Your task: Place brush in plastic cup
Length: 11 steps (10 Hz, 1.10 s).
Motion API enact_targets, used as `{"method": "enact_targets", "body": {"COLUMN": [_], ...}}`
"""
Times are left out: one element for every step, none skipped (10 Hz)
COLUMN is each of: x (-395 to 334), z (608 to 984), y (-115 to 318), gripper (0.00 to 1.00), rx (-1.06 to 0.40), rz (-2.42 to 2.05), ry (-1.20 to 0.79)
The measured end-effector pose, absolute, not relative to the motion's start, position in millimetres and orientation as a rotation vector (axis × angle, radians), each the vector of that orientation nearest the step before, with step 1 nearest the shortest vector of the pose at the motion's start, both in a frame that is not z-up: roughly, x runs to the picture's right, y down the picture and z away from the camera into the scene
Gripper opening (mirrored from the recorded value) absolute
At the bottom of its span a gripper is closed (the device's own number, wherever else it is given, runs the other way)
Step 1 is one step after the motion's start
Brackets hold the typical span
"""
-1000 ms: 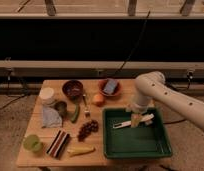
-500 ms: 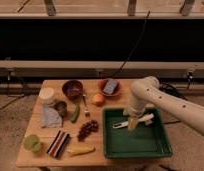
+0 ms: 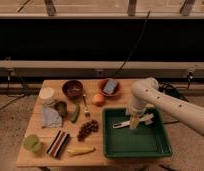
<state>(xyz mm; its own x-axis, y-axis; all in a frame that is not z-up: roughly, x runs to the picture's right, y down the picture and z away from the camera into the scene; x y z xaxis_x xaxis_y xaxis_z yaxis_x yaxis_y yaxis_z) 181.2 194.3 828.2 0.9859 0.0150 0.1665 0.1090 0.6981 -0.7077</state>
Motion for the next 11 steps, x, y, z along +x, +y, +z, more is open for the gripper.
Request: {"method": "enact_targets", "body": {"x": [184, 186, 185, 185, 184, 183, 182, 182, 182, 183, 183], "z": [832, 835, 836, 837, 836, 833, 830, 827, 824, 819, 815], "y": [197, 201, 204, 206, 208, 208, 207, 207, 206, 204, 203], "gripper": [0.65, 0.65, 0.61, 0.53, 0.43, 0.32, 0.22, 0.13, 0.04, 0.00, 0.00], "rx": [-0.801, -0.807, -0.811, -0.812, -0.813, -0.811, -0.811, -0.810, -0.809, -0.804, -0.799], "rz": [-0.051, -0.049, -0.049, -0.047, -0.044, -0.040, -0.037, -0.033, -0.028, -0.024, -0.021], "ry": [-0.162, -0.162, -0.163, -0.165, -0.168, -0.174, -0.179, -0.183, -0.188, -0.195, -0.201]}}
